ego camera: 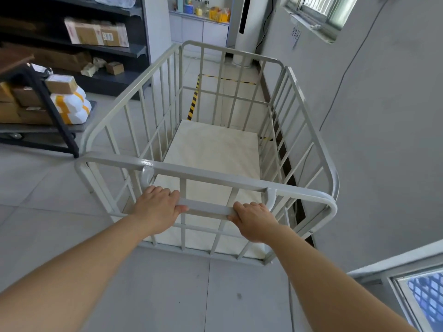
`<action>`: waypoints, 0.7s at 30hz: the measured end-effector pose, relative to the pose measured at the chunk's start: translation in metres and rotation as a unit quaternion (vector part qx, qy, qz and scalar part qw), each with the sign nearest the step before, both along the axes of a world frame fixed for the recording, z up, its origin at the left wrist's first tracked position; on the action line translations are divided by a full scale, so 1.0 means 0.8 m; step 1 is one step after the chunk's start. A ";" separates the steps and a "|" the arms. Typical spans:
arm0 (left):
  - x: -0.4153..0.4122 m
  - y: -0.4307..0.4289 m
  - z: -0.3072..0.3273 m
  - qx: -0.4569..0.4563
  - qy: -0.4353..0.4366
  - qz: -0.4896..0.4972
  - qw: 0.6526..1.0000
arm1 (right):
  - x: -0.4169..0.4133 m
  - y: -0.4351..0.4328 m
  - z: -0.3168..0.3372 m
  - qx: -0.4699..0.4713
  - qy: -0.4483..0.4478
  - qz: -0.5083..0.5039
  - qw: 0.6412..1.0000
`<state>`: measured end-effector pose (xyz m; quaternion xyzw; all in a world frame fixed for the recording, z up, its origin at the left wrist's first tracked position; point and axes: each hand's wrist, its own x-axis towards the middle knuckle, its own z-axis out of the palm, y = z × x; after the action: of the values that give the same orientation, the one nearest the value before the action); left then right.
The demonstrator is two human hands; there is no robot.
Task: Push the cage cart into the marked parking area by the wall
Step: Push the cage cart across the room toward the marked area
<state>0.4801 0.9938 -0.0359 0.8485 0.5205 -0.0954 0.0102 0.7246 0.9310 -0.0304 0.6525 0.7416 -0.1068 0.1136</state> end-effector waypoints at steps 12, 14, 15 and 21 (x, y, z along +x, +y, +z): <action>0.052 0.155 -0.004 0.004 -0.003 -0.003 1.000 | 0.050 0.154 0.001 -0.009 -0.001 -0.018 1.000; 0.060 0.178 -0.004 0.006 0.000 -0.003 1.000 | 0.059 0.176 0.001 -0.010 0.000 -0.014 1.000; 0.063 0.189 -0.004 0.004 0.001 -0.003 1.000 | 0.063 0.187 0.001 -0.012 0.001 -0.014 1.000; 0.087 0.258 0.000 0.004 0.017 -0.002 1.000 | 0.088 0.259 -0.001 -0.022 0.011 -0.009 1.000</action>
<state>0.5499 1.1999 -0.0362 0.8478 0.5192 -0.1083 -0.0022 0.7952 1.1384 -0.0310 0.6554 0.7341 -0.1317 0.1191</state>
